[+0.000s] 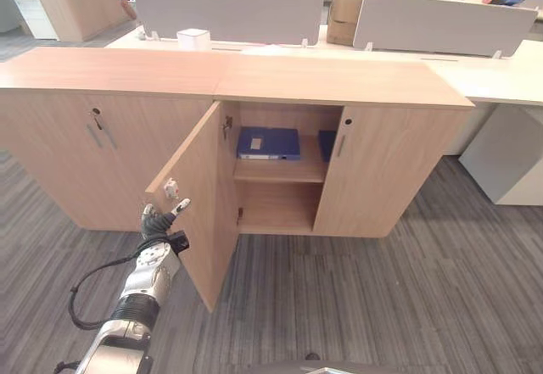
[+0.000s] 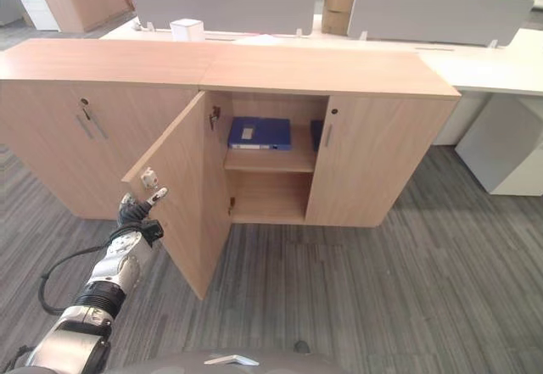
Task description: Put the empty folder in the office cabinet
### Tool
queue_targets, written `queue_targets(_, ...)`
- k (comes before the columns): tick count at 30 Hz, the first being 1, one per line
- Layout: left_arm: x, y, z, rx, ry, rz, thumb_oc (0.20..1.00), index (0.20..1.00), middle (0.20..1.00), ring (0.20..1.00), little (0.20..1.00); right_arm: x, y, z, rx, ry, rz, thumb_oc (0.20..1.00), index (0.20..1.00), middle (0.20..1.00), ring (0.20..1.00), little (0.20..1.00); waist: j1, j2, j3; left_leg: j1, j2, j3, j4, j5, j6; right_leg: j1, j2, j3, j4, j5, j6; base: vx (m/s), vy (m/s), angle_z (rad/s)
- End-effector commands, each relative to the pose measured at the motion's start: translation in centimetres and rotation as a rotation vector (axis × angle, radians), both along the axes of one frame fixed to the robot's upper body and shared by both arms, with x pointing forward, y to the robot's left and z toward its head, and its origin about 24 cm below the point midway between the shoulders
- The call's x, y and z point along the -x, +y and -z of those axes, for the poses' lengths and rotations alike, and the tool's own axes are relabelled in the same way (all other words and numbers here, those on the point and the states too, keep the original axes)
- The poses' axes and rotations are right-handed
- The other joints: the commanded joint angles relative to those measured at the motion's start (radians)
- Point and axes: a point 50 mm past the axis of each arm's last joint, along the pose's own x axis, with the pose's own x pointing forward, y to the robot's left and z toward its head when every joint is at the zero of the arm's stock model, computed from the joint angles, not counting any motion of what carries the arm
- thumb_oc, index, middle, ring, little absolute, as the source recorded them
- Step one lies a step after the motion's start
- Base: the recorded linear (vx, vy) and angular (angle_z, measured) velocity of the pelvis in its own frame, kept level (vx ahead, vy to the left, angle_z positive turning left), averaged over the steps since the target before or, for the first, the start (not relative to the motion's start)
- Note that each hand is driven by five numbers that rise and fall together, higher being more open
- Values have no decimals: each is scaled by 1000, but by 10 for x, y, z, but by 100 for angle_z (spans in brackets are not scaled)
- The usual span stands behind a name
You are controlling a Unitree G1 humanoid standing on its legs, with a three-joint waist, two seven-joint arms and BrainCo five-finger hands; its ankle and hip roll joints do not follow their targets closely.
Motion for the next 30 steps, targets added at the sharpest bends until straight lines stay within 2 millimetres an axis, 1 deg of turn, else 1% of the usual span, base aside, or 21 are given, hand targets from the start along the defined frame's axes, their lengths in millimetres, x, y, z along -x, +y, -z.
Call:
queue_targets(1, -33, -21, -45, 67, -219, 110, 1000, 1000, 1000, 1000, 1000, -4, -6, -3, 25, 55, -29, 1000, 1000, 1000, 1000, 1000, -43, -10, -29, -35, 38, -38, 1, -71, -24, 51, -99, 19, 2, -73, 92, 0, 0, 0)
queue_targets(5, -36, -32, -49, 106, -238, 145, 1000, 1000, 1000, 1000, 1000, -8, -6, -3, 23, 47, -34, 1000, 1000, 1000, 1000, 1000, -47, -5, -28, -36, 38, -39, 1, -71, -24, 51, -99, 15, 2, -72, 92, 0, 0, 0)
queue_targets(7, -40, -42, -55, 140, -259, 179, 1000, 1000, 1000, 1000, 1000, -11, -6, -3, 25, 45, -44, 1000, 1000, 1000, 1000, 1000, -49, -3, -27, -37, 38, -39, 1, -71, -24, 50, -100, 15, 2, -71, 92, 0, 0, 0)
queue_targets(8, -40, -42, -55, 140, -259, 179, 1000, 1000, 1000, 1000, 1000, -11, -6, -3, 25, 45, -43, 1000, 1000, 1000, 1000, 1000, -49, -3, -27, -38, 38, -39, 1, -71, -24, 50, -100, 15, 2, -71, 92, 0, 0, 0)
queue_targets(10, -44, -64, -61, 261, -281, 257, 1000, 1000, 1000, 1000, 1000, -11, -5, -2, 19, 50, -52, 1000, 1000, 1000, 1000, 1000, -52, 1, -26, -39, 37, -39, 1, -71, -23, 50, -101, 12, 2, -70, 94, -21, -6, 4)
queue_targets(11, -44, -78, -62, 340, -285, 330, 1000, 1000, 1000, 1000, 1000, -12, -5, -2, 16, 52, -63, 1000, 1000, 1000, 1000, 1000, -56, 3, -26, -39, 35, -40, 1, -72, -23, 49, -102, 11, 2, -67, 96, -13, -4, 6)
queue_targets(12, -45, -86, -64, 377, -289, 371, 1000, 1000, 1000, 1000, 1000, -13, -5, -2, 13, 52, -68, 1000, 1000, 1000, 1000, 1000, -58, 4, -27, -39, 33, -40, 1, -73, -22, 50, -102, 9, 2, -67, 97, -5, -3, 6)
queue_targets(13, -45, -86, -65, 377, -289, 372, 1000, 1000, 1000, 1000, 1000, -13, -5, -2, 12, 52, -67, 1000, 1000, 1000, 1000, 1000, -58, 4, -26, -39, 33, -41, 1, -74, -22, 50, -102, 9, 2, -67, 97, 6, -4, 10)
queue_targets(14, -45, -100, -67, 437, -294, 435, 1000, 1000, 1000, 1000, 1000, -13, -4, -2, 5, 51, -71, 1000, 1000, 1000, 1000, 1000, -60, 5, -28, -38, 32, -41, 1, -76, -21, 51, -104, 7, 2, -67, 99, 13, -4, 10)
queue_targets(15, -47, -111, -72, 469, -305, 476, 1000, 1000, 1000, 1000, 1000, -15, -1, -1, -6, 47, -76, 1000, 1000, 1000, 1000, 1000, -63, 7, -29, -37, 31, -41, 1, -78, -20, 52, -105, 8, 2, -67, 100, 13, -5, 15)
queue_targets(16, -46, -135, -82, 563, -335, 545, 1000, 1000, 1000, 1000, 1000, -17, 5, 1, -26, 36, -70, 1000, 1000, 1000, 1000, 1000, -68, 8, -28, -35, 28, -42, 1, -81, -17, 53, -106, 7, 2, -68, 100, 7, -2, 12)
queue_targets(17, -46, -135, -82, 563, -335, 545, 1000, 1000, 1000, 1000, 1000, -17, 5, 1, -26, 36, -70, 1000, 1000, 1000, 1000, 1000, -68, 8, -28, -35, 28, -42, 1, -81, -17, 54, -106, 7, 2, -68, 100, -2, -6, 11)
queue_targets(20, -39, -166, -105, 714, -406, 641, 1000, 1000, 1000, 1000, 1000, -27, 14, 6, -49, -2, -76, 1000, 1000, 1000, 1000, 1000, -74, 8, -27, -32, 28, -41, 1, -83, -14, 54, -107, 12, 2, -69, 100, -4, -6, -5)
queue_targets(21, -39, -166, -105, 714, -406, 641, 1000, 1000, 1000, 1000, 1000, -27, 14, 6, -49, -2, -76, 1000, 1000, 1000, 1000, 1000, -74, 8, -27, -32, 28, -40, 1, -84, -14, 54, -107, 12, 2, -69, 100, -4, -3, -14)
queue_targets(24, -34, -179, -117, 788, -442, 685, 1000, 1000, 1000, 1000, 1000, -30, 21, 8, -66, -17, -88, 1000, 1000, 1000, 1000, 1000, -77, 7, -26, -29, 29, -38, 1, -84, -14, 54, -106, 16, 2, -70, 98, -6, -5, -7)
queue_targets(26, -30, -186, -129, 816, -477, 717, 1000, 1000, 1000, 1000, 1000, -29, 26, 10, -74, -18, -94, 1000, 1000, 1000, 1000, 1000, -77, 6, -25, -29, 28, -41, 1, -83, -12, 55, -105, 17, 3, -73, 97, -9, -7, -5)
queue_targets(30, -30, -187, -136, 818, -506, 715, 1000, 1000, 1000, 1000, 1000, -29, 31, 11, -89, -24, -105, 1000, 1000, 1000, 1000, 1000, -76, 2, -25, -28, 28, -43, 1, -82, -12, 57, -106, 18, 5, -77, 96, -6, -9, -3)
